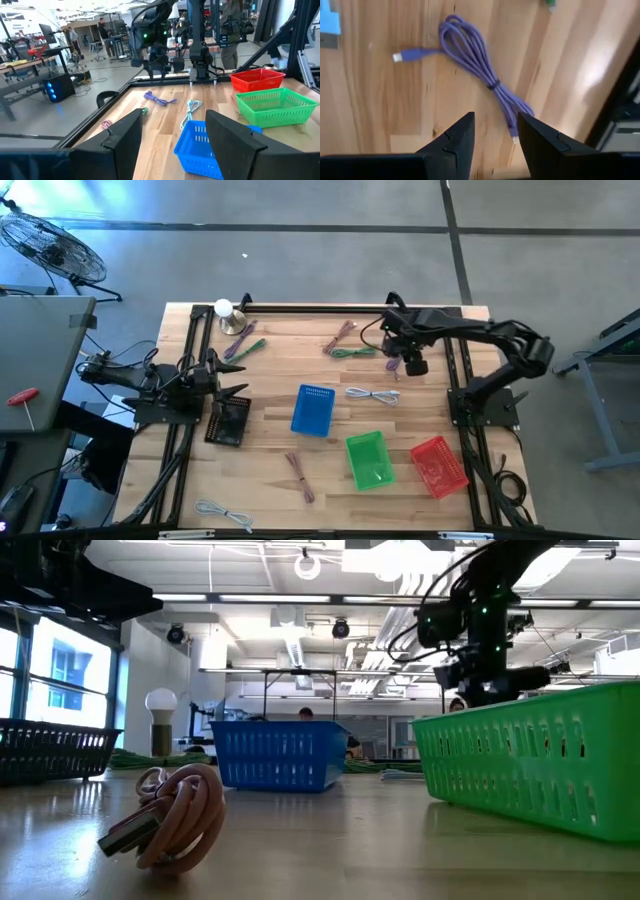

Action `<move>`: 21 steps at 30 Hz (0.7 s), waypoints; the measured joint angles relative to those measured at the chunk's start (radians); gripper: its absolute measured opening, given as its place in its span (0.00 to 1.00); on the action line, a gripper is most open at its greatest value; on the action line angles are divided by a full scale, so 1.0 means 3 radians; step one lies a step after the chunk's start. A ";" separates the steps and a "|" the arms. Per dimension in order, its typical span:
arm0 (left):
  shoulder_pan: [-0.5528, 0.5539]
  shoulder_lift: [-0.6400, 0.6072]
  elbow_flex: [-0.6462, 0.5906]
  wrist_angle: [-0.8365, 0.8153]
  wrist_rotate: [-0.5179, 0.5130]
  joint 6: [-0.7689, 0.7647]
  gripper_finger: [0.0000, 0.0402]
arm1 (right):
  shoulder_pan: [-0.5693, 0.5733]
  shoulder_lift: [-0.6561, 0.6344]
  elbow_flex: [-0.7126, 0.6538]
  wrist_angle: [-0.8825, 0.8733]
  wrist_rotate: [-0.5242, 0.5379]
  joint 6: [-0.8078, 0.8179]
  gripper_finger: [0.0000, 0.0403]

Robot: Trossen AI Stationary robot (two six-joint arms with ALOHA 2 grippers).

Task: Pick & Place USB Port
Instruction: Put the right blue USB cable into the black bin

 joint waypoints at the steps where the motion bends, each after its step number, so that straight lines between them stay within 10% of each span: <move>1: 0.0000 0.0000 0.0000 0.0000 -0.0001 0.0001 0.53 | 0.0000 0.0048 0.0000 0.0028 -0.0011 0.0000 0.35; 21: 0.0000 0.0000 0.0001 -0.0169 -0.0020 -0.0005 0.53 | 0.0001 0.0824 0.0013 0.0502 -0.0194 -0.0014 0.35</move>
